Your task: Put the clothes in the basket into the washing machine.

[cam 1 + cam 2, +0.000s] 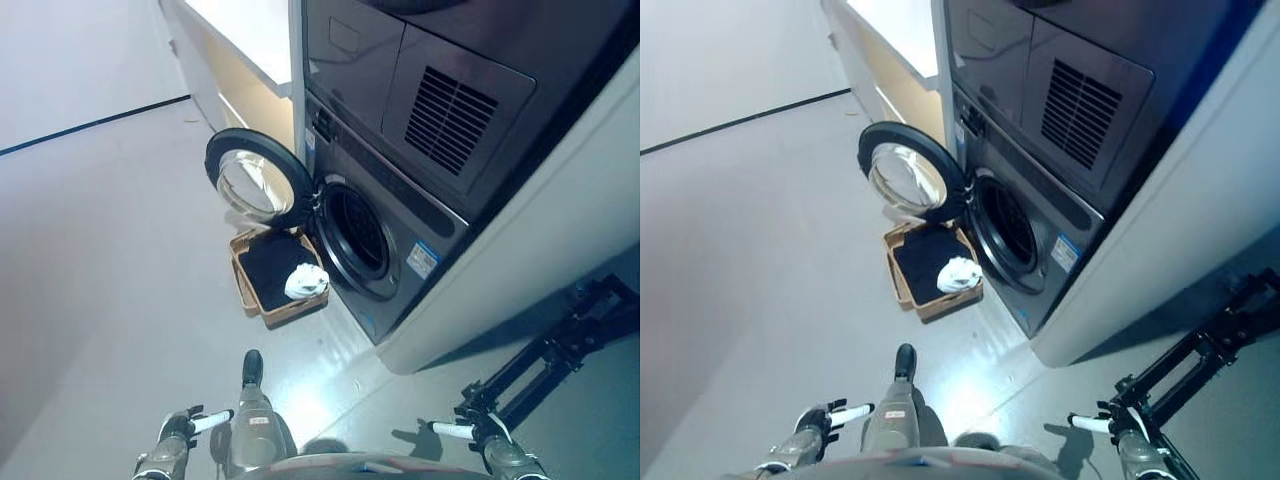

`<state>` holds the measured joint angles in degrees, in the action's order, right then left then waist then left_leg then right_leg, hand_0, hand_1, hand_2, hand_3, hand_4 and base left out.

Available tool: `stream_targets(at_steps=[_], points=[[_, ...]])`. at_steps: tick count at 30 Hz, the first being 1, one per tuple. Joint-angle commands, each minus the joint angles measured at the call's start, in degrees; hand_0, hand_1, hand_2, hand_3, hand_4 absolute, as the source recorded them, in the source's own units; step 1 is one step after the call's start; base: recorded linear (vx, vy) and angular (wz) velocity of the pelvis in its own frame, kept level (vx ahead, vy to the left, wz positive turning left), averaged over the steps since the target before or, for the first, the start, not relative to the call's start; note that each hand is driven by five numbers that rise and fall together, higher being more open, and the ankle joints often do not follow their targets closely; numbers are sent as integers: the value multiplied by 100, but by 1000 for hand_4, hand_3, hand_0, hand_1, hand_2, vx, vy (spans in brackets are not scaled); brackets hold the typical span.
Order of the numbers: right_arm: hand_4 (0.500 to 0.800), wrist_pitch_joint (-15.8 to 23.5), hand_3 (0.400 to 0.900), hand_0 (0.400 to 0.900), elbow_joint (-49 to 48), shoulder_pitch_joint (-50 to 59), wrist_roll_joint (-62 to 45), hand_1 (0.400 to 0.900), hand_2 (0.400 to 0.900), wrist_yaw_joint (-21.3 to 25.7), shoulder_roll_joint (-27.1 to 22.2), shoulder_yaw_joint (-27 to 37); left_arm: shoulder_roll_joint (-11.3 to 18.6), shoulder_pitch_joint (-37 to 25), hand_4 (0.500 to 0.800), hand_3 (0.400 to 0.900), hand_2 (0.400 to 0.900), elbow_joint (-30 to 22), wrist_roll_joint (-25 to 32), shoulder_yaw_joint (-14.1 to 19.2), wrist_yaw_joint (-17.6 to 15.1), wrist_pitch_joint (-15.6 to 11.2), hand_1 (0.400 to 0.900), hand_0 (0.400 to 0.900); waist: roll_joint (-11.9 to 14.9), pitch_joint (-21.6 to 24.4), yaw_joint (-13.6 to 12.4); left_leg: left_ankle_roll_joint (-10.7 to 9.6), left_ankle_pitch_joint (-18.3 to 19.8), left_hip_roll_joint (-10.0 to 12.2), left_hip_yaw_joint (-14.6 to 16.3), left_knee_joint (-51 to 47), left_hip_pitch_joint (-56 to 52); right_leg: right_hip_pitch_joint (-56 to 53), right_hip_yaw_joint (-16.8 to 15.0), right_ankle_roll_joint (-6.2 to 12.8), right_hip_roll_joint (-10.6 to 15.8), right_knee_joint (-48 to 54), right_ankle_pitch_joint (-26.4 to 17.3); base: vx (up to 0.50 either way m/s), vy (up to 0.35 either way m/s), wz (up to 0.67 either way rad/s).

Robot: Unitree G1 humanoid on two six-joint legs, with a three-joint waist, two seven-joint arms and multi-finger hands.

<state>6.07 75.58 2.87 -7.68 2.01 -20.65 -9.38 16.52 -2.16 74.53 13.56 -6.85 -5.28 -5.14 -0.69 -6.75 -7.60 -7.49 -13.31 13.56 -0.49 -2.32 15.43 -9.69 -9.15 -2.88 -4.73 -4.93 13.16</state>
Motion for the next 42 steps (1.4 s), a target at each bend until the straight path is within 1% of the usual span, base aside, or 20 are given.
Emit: stream_targets(at_steps=[1, 3, 5, 8, 9, 10, 13, 15, 17, 19, 21, 23, 24, 25, 28, 33, 36, 39, 40, 42], points=[[800, 165, 900, 900, -340, -83, 60, 900, 900, 138, -18, 45, 528, -362, 800, 900, 900, -156, 20, 206, -211, -261, 900, 900, 309, 355, 13, -109, -588, -311, 102, 821, 830, -839, 354, 1360, 1703, -513, -460, 380, 297, 12], [800, 149, 900, 900, -457, -8, 15, 900, 900, 121, 54, 8, 626, -344, 800, 900, 900, -292, 71, 200, -213, -299, 900, 900, 376, 389, -12, -7, -346, -475, 182, 1087, 994, -602, 284, 1443, 1906, -519, -1338, 336, 288, -17], [800, 139, 900, 900, -633, 132, 39, 900, 900, 154, 70, -112, 703, -389, 800, 900, 900, -506, 92, 160, -226, -327, 900, 900, 451, 442, -101, 107, -207, -590, 200, 1210, 1302, -355, 337, 1545, 2006, -435, -1768, 181, 207, -22], [800, 157, 900, 900, -946, 279, 6, 900, 900, 136, 80, -216, 803, -588, 800, 900, 900, -598, 41, 58, -266, -363, 900, 900, 565, 541, -111, 350, 87, -918, 138, 1377, 1575, -222, 328, 1547, 2092, -278, -2176, 198, 214, 9], [800, 157, 900, 900, -946, 278, 6, 900, 900, 136, 80, -216, 804, -588, 800, 900, 900, -598, 41, 58, -266, -363, 900, 900, 566, 542, -109, 350, 87, -919, 138, 1378, 1577, -222, 329, 1547, 2093, -278, -2176, 249, 260, 16], [800, 177, 900, 900, -1021, 354, 8, 900, 900, 156, 49, -219, 808, -675, 800, 900, 900, -608, -2, 26, -277, -375, 900, 900, 622, 582, -108, 530, 367, -1163, 139, 1466, 1539, -150, 358, 1516, 2226, -343, -2652, 245, 270, 14], [800, 210, 900, 900, -1214, 351, -31, 900, 900, 145, 20, -214, 804, -756, 800, 900, 900, -595, -34, 14, -278, -365, 900, 900, 507, 559, -5, 746, 617, -1383, 141, 1282, 1031, 155, 276, 1285, 2094, -1286, -3239, 287, 347, 13], [800, 228, 900, 900, -1334, 272, -47, 900, 900, 135, -2, -206, 803, -797, 800, 900, 900, -624, -79, -23, -228, -339, 900, 900, 383, 428, 163, 836, 749, -1488, 128, 1088, 501, 550, 443, 1171, 1896, -2017, -3155, 284, 311, 38], [800, 244, 900, 900, -1351, 159, -66, 900, 900, 128, -3, -157, 778, -864, 800, 900, 900, -558, -126, -59, -186, -328, 900, 900, 262, 265, 394, 881, 813, -1549, 85, 874, -50, 1086, 680, 1038, 1685, -2259, -2614, 338, 207, 56], [800, 250, 900, 900, -1290, 51, -64, 900, 900, 117, 4, -116, 753, -863, 800, 900, 900, -517, -115, -42, -165, -331, 900, 900, 134, 189, 564, 888, 877, -1574, -81, 746, -444, 1579, 823, 918, 1459, -1997, -1940, 330, 101, 42], [800, 243, 900, 900, -1226, 14, -37, 900, 900, 114, -9, -114, 742, -856, 800, 900, 900, -500, -133, -38, -153, -334, 900, 900, 143, 78, 686, 897, 977, -1662, -208, 721, -713, 1707, 883, 912, 1437, -1751, -1693, 253, 9, 29], [800, 241, 900, 900, -1129, -67, 9, 900, 900, 117, -22, -36, 674, -866, 800, 900, 900, -304, -231, -12, -110, -312, 900, 900, 311, -31, 812, 900, 1272, -1861, -339, 845, -1044, 1775, 763, 1109, 1496, -694, -1771, 252, -44, 24], [800, 242, 900, 900, -1128, -67, 9, 900, 900, 118, -22, -36, 674, -867, 800, 900, 900, -300, -232, -12, -110, -314, 900, 900, 304, -66, 817, 900, 1291, -1856, -348, 849, -1087, 1719, 775, 1108, 1492, -678, -1766, 238, -61, 27], [800, 228, 900, 900, -1002, -95, 19, 900, 900, 94, -7, 24, 643, -828, 800, 900, 900, -237, -236, 54, -98, -311, 900, 900, 384, -45, 866, 899, 1378, -1922, -420, 759, -1306, 1843, 730, 1242, 1524, -186, -2050, 242, -67, 29], [800, 212, 900, 900, -1019, -151, 30, 900, 900, 80, -4, 63, 634, -769, 800, 900, 900, -293, -251, 87, -106, -309, 900, 900, 457, -50, 949, 863, 1515, -2017, -569, 753, -1554, 1989, 716, 1383, 1631, 90, -2534, 237, -60, 36], [800, 208, 900, 900, -1050, -229, 90, 900, 900, 44, 6, 54, 572, -754, 800, 900, 900, -284, -336, 22, -82, -301, 900, 900, 564, -71, 1027, 802, 1770, -2028, -744, 780, -1911, 1999, 913, 1459, 1762, 193, -2861, 216, -79, 41], [800, 199, 900, 900, -1102, -252, 335, 900, 900, 75, -57, -40, 570, -753, 800, 900, 900, -403, -382, -32, -79, -298, 900, 900, 650, -61, 1026, 755, 1926, -2017, -857, 864, -1969, 1831, 1009, 1432, 1781, 298, -2737, 152, -114, 43], [800, 128, 900, 900, -1034, -144, 934, 900, 900, 227, -125, -297, 566, -791, 800, 900, 900, -380, -406, -92, -108, -288, 900, 900, 646, -46, 972, 691, 1909, -1885, -913, 730, -2047, 1773, 1153, 1412, 1720, 264, -2623, 65, -133, 33], [800, 105, 900, 900, -1260, -81, 1697, 900, 900, 468, -290, -602, 595, -792, 800, 900, 900, -490, -458, -168, -125, -312, 900, 900, 627, -38, 948, 627, 1879, -1770, -1015, 648, -1995, 1794, 1253, 1381, 1669, 229, -2501, 27, -178, 50], [800, 102, 900, 900, -1687, 63, 2326, 900, 900, 666, -551, -877, 611, -811, 800, 900, 900, -781, -424, -243, -207, -373, 900, 900, 597, -124, 941, 564, 1958, -1713, -1043, 931, -1760, 1883, 1349, 1336, 1658, 161, -2351, -27, -168, 55]])
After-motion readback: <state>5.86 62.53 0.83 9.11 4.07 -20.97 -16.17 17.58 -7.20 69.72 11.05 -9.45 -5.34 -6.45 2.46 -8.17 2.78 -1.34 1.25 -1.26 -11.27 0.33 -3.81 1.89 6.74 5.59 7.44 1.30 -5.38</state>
